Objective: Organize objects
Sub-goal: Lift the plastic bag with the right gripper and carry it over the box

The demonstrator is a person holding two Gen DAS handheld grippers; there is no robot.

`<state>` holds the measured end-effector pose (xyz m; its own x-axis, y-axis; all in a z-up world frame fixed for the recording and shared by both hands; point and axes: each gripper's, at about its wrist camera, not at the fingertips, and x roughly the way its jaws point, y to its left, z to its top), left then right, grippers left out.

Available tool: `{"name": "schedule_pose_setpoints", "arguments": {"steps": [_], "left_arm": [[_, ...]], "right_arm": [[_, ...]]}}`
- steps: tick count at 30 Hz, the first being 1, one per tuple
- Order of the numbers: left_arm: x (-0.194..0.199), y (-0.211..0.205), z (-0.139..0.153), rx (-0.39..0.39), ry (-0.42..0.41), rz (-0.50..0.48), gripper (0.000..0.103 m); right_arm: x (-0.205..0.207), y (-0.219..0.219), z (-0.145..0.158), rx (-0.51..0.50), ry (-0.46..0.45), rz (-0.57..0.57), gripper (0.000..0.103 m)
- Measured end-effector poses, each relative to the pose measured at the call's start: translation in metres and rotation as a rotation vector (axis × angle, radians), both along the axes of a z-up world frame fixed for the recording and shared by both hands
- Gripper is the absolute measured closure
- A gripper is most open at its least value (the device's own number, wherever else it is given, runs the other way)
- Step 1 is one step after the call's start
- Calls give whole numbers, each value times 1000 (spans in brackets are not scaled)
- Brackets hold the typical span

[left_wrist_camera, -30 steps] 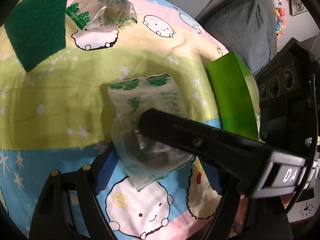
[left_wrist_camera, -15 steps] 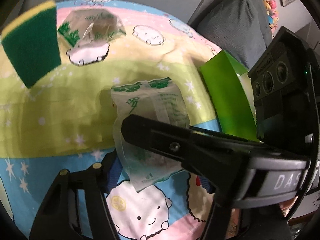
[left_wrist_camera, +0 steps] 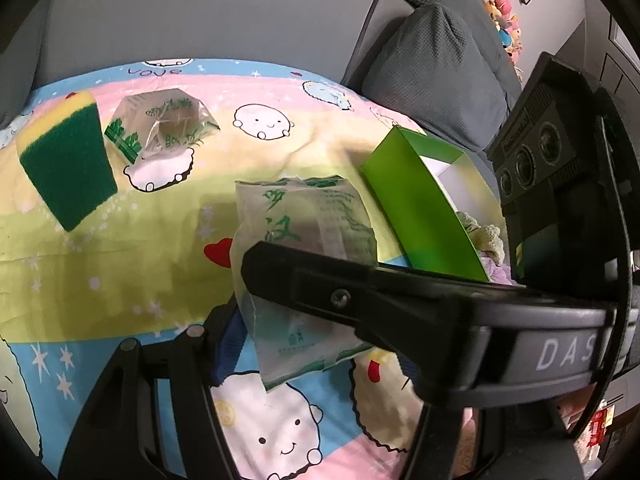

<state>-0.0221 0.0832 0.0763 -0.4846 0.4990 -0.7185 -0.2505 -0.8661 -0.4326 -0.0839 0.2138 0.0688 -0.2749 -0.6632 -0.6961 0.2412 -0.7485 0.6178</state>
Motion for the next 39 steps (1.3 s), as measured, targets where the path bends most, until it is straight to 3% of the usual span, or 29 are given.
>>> {"name": "schedule_pose_setpoints", "arguments": {"steps": [26, 39], "left_arm": [[39, 9, 42, -12, 208, 4, 41], [50, 44, 79, -59, 340, -35, 42]], "right_arm": [[38, 15, 47, -54, 141, -25, 33], [54, 47, 80, -124, 229, -65, 33]]}}
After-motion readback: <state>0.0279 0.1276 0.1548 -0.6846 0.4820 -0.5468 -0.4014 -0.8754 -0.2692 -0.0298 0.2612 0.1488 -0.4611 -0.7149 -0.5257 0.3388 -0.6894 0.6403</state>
